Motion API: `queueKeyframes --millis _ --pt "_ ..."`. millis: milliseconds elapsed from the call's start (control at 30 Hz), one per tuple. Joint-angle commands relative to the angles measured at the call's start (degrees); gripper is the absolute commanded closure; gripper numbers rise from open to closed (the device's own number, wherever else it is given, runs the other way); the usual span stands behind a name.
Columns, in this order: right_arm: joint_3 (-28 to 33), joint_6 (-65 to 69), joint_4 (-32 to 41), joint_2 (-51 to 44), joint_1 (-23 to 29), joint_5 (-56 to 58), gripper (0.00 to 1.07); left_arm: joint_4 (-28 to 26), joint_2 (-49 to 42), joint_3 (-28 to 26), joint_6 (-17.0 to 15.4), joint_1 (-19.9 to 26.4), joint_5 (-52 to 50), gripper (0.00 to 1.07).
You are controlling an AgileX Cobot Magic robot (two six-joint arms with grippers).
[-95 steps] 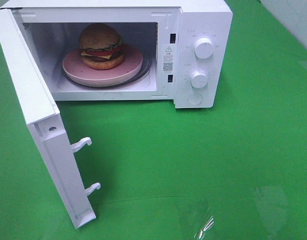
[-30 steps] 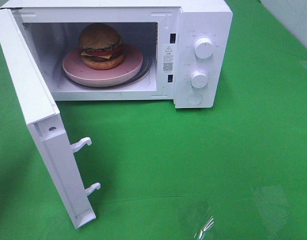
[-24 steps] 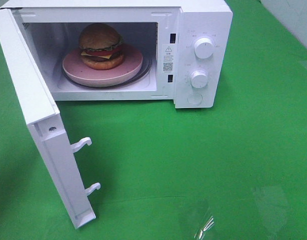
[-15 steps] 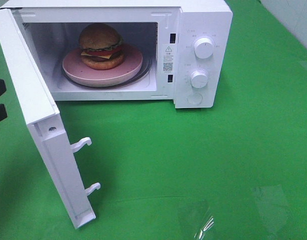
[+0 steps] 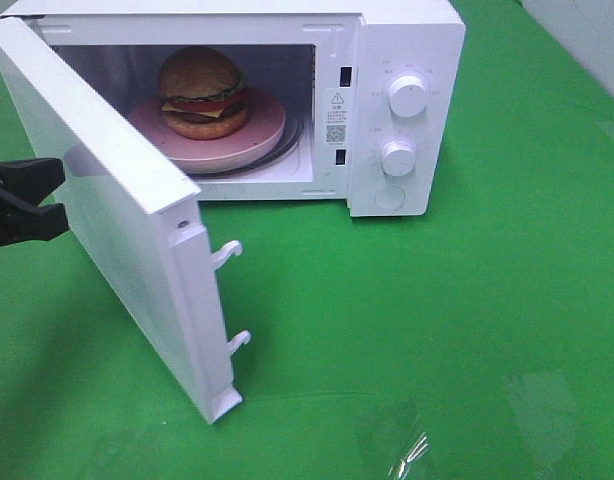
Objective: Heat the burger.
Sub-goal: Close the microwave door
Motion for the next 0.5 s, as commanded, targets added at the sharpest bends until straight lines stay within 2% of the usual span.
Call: queueKeyframes --millis 33,67,233,300,333,367,500 --pt "0.1 -0.1 0.1 -1.4 -0.3 -0.5 0.32 -4.2 1.1 -1.8 2.0 -3.1 -0.7 1.07" --pt "0.1 -0.1 0.1 -1.4 -0.3 -0.5 0.32 -6.4 1.9 -2.5 2.8 -4.5 -0.7 1.07" --pt "0.1 -0.1 0.1 -1.4 -0.3 -0.5 0.32 -8.4 3.3 -3.7 3.6 -6.6 -0.5 1.07" --pt "0.1 -0.1 0.1 -1.4 -0.3 -0.5 0.32 -11.1 5.0 -5.3 3.6 -9.6 -0.5 1.07" --pt "0.1 -0.1 0.1 -1.4 -0.3 -0.5 0.32 -11.1 5.0 -5.3 3.6 -9.6 -0.5 1.07" --pt "0.1 -0.1 0.1 -1.4 -0.3 -0.5 0.32 -13.1 5.8 -6.4 4.1 -10.9 -0.3 1.07" --pt "0.1 -0.1 0.1 -1.4 -0.3 -0.5 0.32 -14.7 7.3 -8.1 5.6 -12.7 -0.2 1.07"
